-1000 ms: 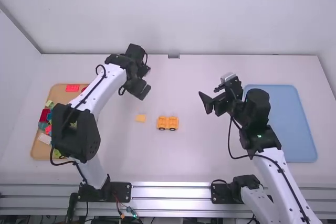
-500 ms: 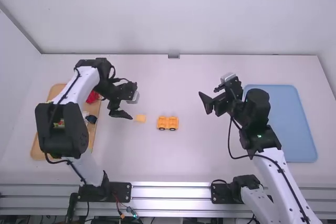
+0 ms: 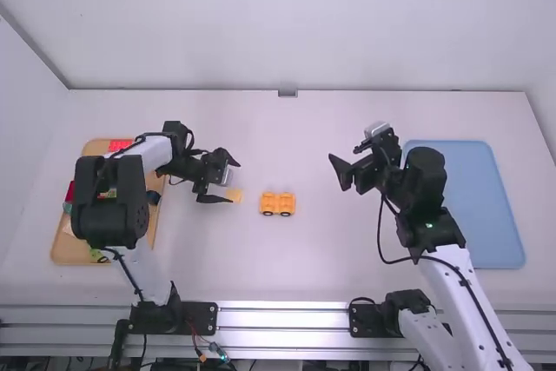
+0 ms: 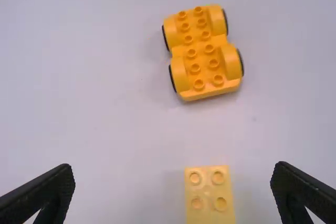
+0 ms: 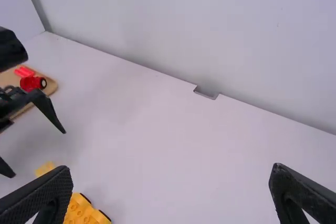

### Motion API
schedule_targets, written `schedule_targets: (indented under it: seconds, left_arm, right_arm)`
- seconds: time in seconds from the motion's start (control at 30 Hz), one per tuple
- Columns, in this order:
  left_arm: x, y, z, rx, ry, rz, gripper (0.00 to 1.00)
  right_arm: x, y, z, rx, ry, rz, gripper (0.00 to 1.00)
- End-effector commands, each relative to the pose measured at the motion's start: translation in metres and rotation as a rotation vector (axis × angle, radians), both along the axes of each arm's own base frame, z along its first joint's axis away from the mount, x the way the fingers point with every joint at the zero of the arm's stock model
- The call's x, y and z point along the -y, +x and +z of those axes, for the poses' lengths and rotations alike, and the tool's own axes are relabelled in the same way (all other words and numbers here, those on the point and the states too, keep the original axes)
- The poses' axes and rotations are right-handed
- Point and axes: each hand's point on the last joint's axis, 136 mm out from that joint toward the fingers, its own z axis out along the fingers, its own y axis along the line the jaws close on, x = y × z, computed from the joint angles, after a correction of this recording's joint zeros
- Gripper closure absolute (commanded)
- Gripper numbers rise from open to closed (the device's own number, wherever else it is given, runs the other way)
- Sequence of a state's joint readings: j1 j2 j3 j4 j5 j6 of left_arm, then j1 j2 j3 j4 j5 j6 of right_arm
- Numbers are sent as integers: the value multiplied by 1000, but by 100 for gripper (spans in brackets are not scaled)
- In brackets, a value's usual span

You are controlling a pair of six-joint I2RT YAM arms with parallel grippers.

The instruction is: Assemble lego blocks to make yellow taxi

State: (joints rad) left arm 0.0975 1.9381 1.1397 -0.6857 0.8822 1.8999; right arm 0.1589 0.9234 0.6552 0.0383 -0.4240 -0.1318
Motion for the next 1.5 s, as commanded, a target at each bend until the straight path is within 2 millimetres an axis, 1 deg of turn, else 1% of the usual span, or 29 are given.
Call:
schedule_targets:
  seconds: [0.0, 0.17, 0.37, 0.5, 0.63, 0.7, 0.8, 1.03, 1.07, 1.1, 1.13, 1.23, 1.33, 1.4, 1.47]
  left_arm:
    - [2, -6, -14, -131, -47, 56, 1]
    - [3, -6, -31, -202, -57, 53, 1]
    - [5, -4, -53, -198, -69, 51, 1]
    - [-1, -6, -54, -221, -68, 69, 3]
    - [-9, -2, -53, -214, -74, 96, 0]
    - [-13, -3, -53, -225, -77, 109, 1]
    - [-14, -4, -55, -226, -69, 107, 1]
    - [-5, -11, -54, -257, -65, 82, 1]
    - [-5, -11, -54, -256, -64, 82, 5]
    - [-6, -11, -55, -251, -59, 81, 15]
    - [-6, -10, -55, -249, -57, 82, 22]
    - [-6, -8, -56, -236, -56, 83, 29]
    - [-6, -8, -58, -233, -55, 85, 33]
    - [-7, -9, -60, -229, -51, 86, 35]
    - [-7, -10, -63, -223, -43, 85, 34]
  right_arm:
    - [-1, 1, 20, 43, 11, 3, 1]
    - [0, 2, 20, 44, 11, 0, 1]
    - [0, 2, 20, 45, 8, 1, 1]
    - [0, 2, 20, 45, 8, 1, 1]
    - [0, 2, 20, 45, 8, 1, 1]
    - [0, 2, 20, 45, 8, 1, 1]
    - [0, 2, 20, 45, 8, 0, 2]
    - [0, 2, 20, 45, 8, 2, 1]
    - [0, 2, 20, 45, 9, 2, 1]
    - [0, 2, 20, 45, 8, 1, 1]
    - [0, 2, 20, 45, 8, 1, 1]
    - [0, 2, 20, 45, 8, 1, 1]
    - [0, 2, 20, 45, 9, 2, 1]
    - [0, 2, 20, 45, 9, 1, 1]
    - [0, 2, 20, 45, 8, 1, 1]
